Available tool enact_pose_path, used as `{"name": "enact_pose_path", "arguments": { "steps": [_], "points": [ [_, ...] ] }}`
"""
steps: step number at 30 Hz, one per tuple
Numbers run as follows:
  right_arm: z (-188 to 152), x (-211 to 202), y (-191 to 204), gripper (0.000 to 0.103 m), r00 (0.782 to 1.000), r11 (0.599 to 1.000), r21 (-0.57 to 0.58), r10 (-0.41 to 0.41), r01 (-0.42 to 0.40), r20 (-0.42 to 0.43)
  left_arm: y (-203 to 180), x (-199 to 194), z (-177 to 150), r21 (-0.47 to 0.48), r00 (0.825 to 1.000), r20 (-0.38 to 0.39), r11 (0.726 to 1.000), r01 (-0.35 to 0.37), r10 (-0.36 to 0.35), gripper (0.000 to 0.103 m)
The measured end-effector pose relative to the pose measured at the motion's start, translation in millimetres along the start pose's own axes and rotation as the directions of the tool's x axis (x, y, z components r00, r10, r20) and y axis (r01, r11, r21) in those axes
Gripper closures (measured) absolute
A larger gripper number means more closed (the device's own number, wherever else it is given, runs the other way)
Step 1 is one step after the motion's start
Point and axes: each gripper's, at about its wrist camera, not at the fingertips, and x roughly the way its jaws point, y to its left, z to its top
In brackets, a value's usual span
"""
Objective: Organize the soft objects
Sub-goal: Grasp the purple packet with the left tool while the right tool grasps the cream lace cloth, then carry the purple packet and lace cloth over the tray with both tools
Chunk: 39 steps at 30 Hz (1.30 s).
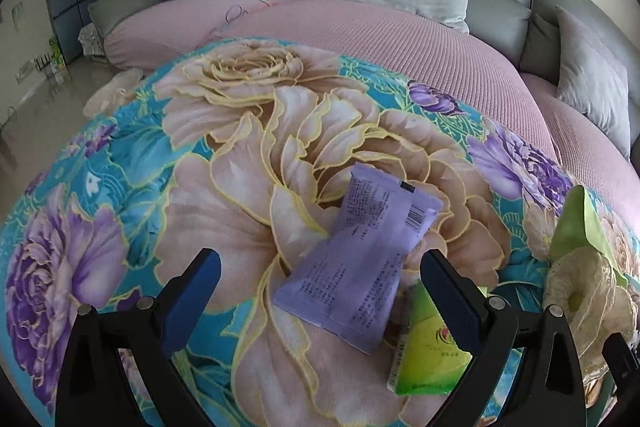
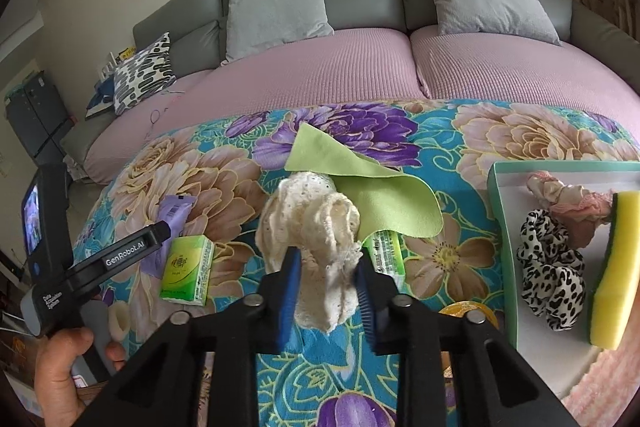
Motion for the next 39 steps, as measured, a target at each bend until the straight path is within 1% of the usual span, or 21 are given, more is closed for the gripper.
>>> {"name": "enact_pose_path", "arguments": {
  "steps": [1, 2, 4, 6, 9, 11, 13, 14, 15, 18, 23, 25, 31, 37, 39],
  "points": [
    [-0.3, 1.0, -0.6, 0.087, 1.000, 1.000, 0.004, 0.000, 0.000, -0.003, -0.8, 2.8, -0.7, 0.004, 1.000, -0.007, 1.000, 0.002, -0.002, 0.004],
    [-0.3, 1.9, -1.4, 0.089, 1.000, 1.000, 0.008, -0.001, 0.001, -0.007, -1.7, 5.2, -1.2, 0.008, 1.000, -0.009, 1.000, 0.004, -0.004, 0.006],
    [-1.1, 2.8, -1.8, 0.091, 1.000, 1.000, 0.010, 0.006, -0.005, -0.012, -2.9, 9.1, -2.6, 0.007, 1.000, -0.018, 1.000, 0.022, -0.022, 0.015],
    [-1.4, 3.5, -1.9, 0.092, 1.000, 1.000, 0.011, 0.006, -0.006, -0.015, -3.3, 10.8, -2.8, 0.000, 0.999, -0.023, 0.999, 0.043, -0.043, 0.030],
    [-2.0, 5.1, -1.3, 0.093, 1.000, 1.000, 0.009, 0.012, -0.011, -0.021, -4.7, 12.7, -3.7, -0.001, 0.998, -0.034, 0.999, 0.053, -0.053, 0.043],
    [-2.1, 5.4, -1.7, 0.093, 1.000, 1.000, 0.011, 0.014, -0.013, -0.022, -6.1, 13.9, -4.8, 0.007, 0.998, -0.043, 0.999, 0.045, -0.045, 0.043],
    [-2.1, 5.0, -2.2, 0.093, 1.000, 1.000, 0.013, 0.016, -0.015, -0.021, -5.7, 12.5, -4.9, 0.001, 0.998, -0.043, 0.999, 0.050, -0.050, 0.047],
    [-2.1, 4.7, -2.4, 0.093, 1.000, 1.000, 0.014, 0.017, -0.017, -0.020, -4.7, 12.2, -4.7, -0.005, 0.997, -0.043, 0.998, 0.057, -0.057, 0.054],
    [-2.2, 4.2, -2.6, 0.094, 1.000, 1.000, 0.016, 0.019, -0.018, -0.019, -3.8, 10.7, -4.4, -0.014, 0.997, -0.044, 0.998, 0.065, -0.065, 0.056],
    [-1.8, 0.9, -3.3, 0.096, 1.000, 0.999, 0.016, 0.029, -0.029, -0.010, -2.9, 4.4, -3.3, -0.019, 0.998, -0.036, 0.998, 0.055, -0.055, 0.059],
    [0.2, -9.1, -0.6, 0.097, 0.998, 0.998, 0.007, 0.063, -0.063, 0.016, -3.0, -15.3, 0.3, -0.023, 0.998, 0.005, 0.998, 0.057, -0.057, 0.060],
    [1.2, -14.5, -0.3, 0.098, 0.996, 0.996, 0.013, 0.088, -0.088, 0.030, -2.5, -25.6, 2.0, -0.029, 0.998, 0.026, 0.998, 0.057, -0.056, 0.060],
    [6.3, -38.3, -3.5, 0.098, 0.982, 0.985, 0.033, 0.168, -0.172, 0.087, -3.6, -60.7, 4.6, -0.053, 0.993, 0.096, 0.996, 0.073, -0.067, 0.060],
    [12.3, -71.3, -11.6, 0.098, 0.963, 0.975, 0.047, 0.205, -0.216, 0.174, -15.4, -87.2, 1.8, -0.069, 0.985, 0.139, 0.991, 0.114, -0.103, 0.059],
    [14.3, -82.8, -16.6, 0.098, 0.955, 0.973, 0.053, 0.212, -0.227, 0.205, -22.3, -93.6, 1.4, -0.061, 0.982, 0.149, 0.990, 0.124, -0.113, 0.060]
  ]
}}
